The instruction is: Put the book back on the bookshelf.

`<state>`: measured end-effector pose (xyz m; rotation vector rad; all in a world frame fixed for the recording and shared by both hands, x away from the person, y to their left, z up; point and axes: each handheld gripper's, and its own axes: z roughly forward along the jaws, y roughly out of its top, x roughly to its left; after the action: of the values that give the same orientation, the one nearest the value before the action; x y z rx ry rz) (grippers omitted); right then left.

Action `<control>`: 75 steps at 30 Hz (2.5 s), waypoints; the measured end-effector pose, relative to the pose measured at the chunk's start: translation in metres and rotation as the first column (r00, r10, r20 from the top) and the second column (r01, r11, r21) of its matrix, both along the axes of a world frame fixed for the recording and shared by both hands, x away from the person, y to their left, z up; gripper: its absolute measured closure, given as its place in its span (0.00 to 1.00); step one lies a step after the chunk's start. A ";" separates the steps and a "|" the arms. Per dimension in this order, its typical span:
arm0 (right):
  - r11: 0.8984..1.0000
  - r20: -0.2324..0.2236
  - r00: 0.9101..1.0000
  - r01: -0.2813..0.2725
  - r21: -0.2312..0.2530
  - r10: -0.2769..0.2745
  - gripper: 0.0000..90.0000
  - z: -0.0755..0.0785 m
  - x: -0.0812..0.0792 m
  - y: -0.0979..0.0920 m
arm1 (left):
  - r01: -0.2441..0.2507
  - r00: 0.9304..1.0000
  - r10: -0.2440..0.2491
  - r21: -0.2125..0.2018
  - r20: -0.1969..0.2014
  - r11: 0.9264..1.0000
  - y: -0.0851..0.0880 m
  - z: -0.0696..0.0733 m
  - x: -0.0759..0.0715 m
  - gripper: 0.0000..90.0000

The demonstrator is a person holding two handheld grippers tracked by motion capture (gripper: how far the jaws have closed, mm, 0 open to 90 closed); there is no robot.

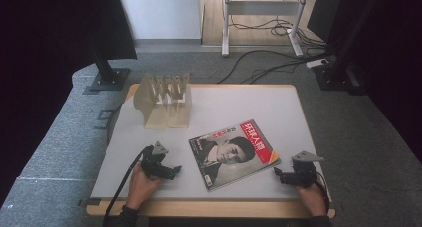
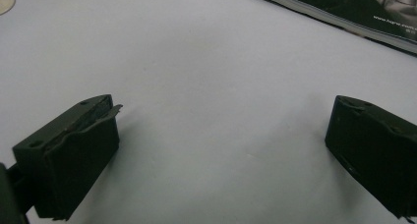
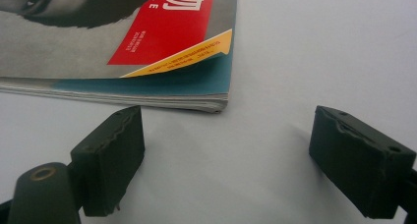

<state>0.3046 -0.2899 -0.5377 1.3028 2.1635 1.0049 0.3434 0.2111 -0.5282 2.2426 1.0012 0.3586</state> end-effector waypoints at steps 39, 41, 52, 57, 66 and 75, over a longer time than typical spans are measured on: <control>1.000 -0.004 1.000 -0.018 -0.015 0.018 0.00 0.012 -0.001 0.008 | 0.088 0.996 -0.088 -0.032 -0.003 0.996 -0.021 0.021 0.025 0.00; 1.000 -0.003 1.000 -0.027 -0.016 0.027 0.00 0.013 -0.001 0.010 | 0.093 0.996 -0.093 -0.031 -0.001 0.995 -0.024 0.024 0.029 0.00; 0.998 0.009 0.998 -0.054 -0.039 0.054 0.00 0.018 0.004 0.018 | 0.148 0.989 -0.148 0.002 -0.007 0.989 -0.051 0.032 0.050 0.00; 0.997 0.011 0.998 -0.065 -0.049 0.065 0.00 0.020 0.009 0.023 | 0.165 0.986 -0.165 0.009 -0.002 0.986 -0.060 0.033 0.061 0.00; 0.994 -0.001 0.997 -0.080 -0.068 0.080 0.00 0.016 0.017 0.032 | 0.188 0.982 -0.188 -0.012 0.001 0.982 -0.071 0.028 0.079 0.00; 0.992 -0.020 0.996 -0.087 -0.090 0.086 0.00 0.007 0.024 0.038 | 0.229 0.973 -0.229 0.006 -0.024 0.973 -0.086 0.013 0.088 0.00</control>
<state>0.3290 -0.2523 -0.5312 1.1884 2.2668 0.9202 0.4319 0.1250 -0.5155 2.3445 0.7416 0.2363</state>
